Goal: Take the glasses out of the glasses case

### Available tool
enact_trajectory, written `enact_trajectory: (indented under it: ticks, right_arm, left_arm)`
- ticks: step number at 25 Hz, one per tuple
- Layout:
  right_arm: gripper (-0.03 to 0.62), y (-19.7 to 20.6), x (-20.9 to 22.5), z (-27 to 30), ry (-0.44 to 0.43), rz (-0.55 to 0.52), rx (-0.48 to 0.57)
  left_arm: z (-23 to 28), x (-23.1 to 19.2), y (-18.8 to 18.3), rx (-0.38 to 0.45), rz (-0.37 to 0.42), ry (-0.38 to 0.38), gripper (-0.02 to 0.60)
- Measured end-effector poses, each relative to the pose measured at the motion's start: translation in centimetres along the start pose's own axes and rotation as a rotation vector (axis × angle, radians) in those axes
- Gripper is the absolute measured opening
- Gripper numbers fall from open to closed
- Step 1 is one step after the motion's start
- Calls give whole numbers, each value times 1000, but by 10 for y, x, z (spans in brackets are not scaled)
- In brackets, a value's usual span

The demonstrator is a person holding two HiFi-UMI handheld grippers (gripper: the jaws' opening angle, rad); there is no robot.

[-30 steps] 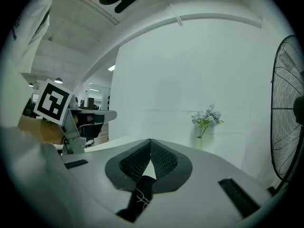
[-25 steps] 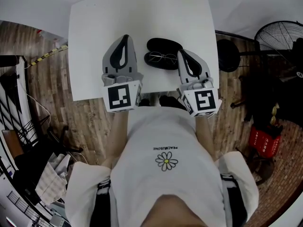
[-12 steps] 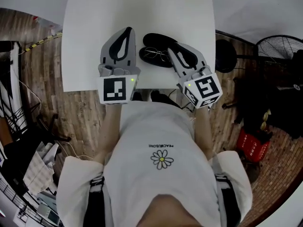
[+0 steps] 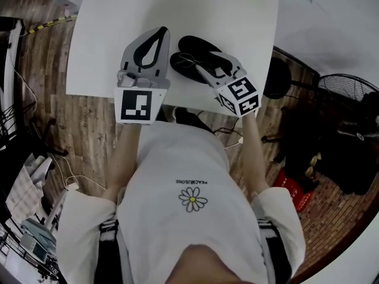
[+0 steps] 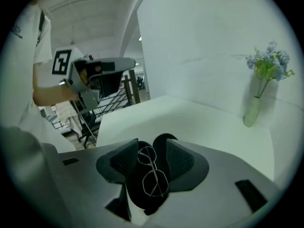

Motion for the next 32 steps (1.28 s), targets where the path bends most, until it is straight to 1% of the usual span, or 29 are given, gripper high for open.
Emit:
enact_trajectory:
  ticks: [3, 7, 9, 19, 24, 27, 29, 30, 31, 32]
  right_arm:
    - [169, 21, 4, 14, -42, -69, -105]
    - [179, 48, 7, 23, -78, -184, -263]
    - [179, 56, 6, 26, -98, -189, -301]
    - [195, 69, 9, 32, -129, -137, -323]
    - [195, 71, 3, 34, -164, -171, -349]
    - [187, 70, -1, 35, -169, -230, -365]
    - [187, 66, -6, 35, -166, -321, -379]
    - [176, 65, -9, 35, -165, -369, -388]
    - [158, 65, -12, 35, -164, -405, -395]
    - [156, 65, -14, 35, -160, -424, -401]
  left_arm:
    - [3, -3, 6, -18, 11, -7, 15]
    - [6, -4, 16, -37, 24, -10, 15]
    - [7, -5, 21, -53, 16, -14, 15]
    - [3, 1, 37, -92, 16, -22, 17]
    - [3, 2, 37, -92, 20, -15, 15]
    - [0, 3, 36, -94, 30, -8, 17]
    - [-2, 4, 35, -95, 38, -3, 17]
    - [-2, 4, 34, -94, 40, -4, 17]
    - [-3, 3, 34, -93, 39, -5, 17]
    - [-4, 3, 34, -92, 39, -7, 15]
Point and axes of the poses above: the fingertips, and each gripper's own axes: z forward along the fingers, x to its right, y out of its underside, the point moved 6 cm from there along -z, backward along the fingers, and after that the axes turned 13 degrees about x, right-handed, at the moved point
